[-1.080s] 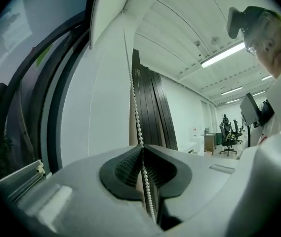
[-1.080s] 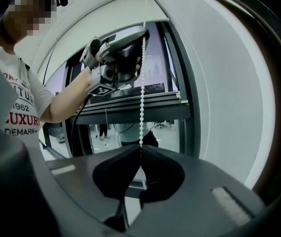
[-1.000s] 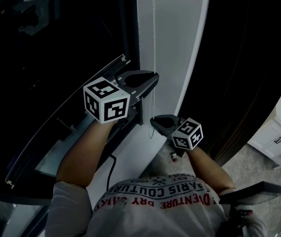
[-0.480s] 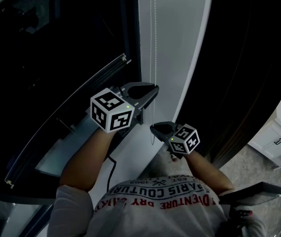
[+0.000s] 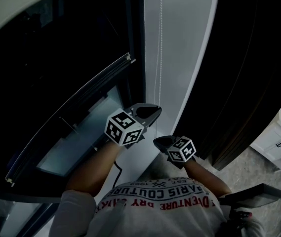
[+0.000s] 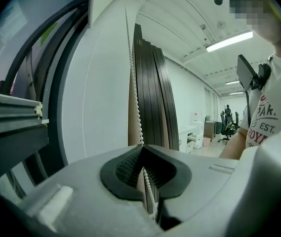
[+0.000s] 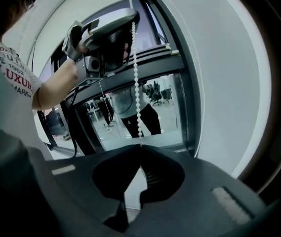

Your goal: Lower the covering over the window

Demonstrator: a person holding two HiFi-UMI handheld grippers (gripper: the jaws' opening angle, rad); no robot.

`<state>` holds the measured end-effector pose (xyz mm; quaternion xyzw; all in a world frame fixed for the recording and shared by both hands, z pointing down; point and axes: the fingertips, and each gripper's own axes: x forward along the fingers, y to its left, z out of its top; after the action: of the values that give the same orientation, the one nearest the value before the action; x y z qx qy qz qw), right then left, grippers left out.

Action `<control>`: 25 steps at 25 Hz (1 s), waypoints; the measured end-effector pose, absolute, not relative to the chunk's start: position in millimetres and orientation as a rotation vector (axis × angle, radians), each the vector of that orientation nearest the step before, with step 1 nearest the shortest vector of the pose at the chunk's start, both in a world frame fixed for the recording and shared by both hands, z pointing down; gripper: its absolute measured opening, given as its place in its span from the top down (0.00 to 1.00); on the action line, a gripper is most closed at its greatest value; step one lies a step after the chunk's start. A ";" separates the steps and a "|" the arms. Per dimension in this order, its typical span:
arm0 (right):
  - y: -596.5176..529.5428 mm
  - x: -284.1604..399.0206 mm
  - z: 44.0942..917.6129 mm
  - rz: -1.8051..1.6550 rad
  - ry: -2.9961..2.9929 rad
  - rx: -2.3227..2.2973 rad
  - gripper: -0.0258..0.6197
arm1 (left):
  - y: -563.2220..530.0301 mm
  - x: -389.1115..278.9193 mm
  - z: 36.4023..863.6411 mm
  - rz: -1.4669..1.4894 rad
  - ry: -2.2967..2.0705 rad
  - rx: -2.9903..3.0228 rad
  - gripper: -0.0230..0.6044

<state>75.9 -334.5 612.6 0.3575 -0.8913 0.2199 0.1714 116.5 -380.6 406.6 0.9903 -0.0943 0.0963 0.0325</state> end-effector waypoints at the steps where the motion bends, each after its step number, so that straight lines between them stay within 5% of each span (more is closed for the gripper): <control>1: -331.7 76.2 620.5 0.641 -2.516 1.008 0.95 | -378.9 117.0 414.8 0.314 -0.290 3.043 0.96; 11: -306.2 78.2 675.9 0.744 -2.426 0.946 0.94 | -372.8 114.2 470.8 0.352 -0.286 2.974 0.96; 17: -305.7 84.4 659.3 0.708 -2.448 0.894 0.75 | -371.6 112.1 471.9 0.333 -0.271 2.972 0.96; 25: -331.2 108.4 565.8 0.536 -2.575 0.982 0.69 | -365.9 104.4 470.1 0.323 -0.288 2.979 0.96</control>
<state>108.4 -331.2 565.8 0.3449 -0.9045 0.1883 0.1661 104.4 -365.9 470.1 0.9875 -0.0955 0.1072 0.0656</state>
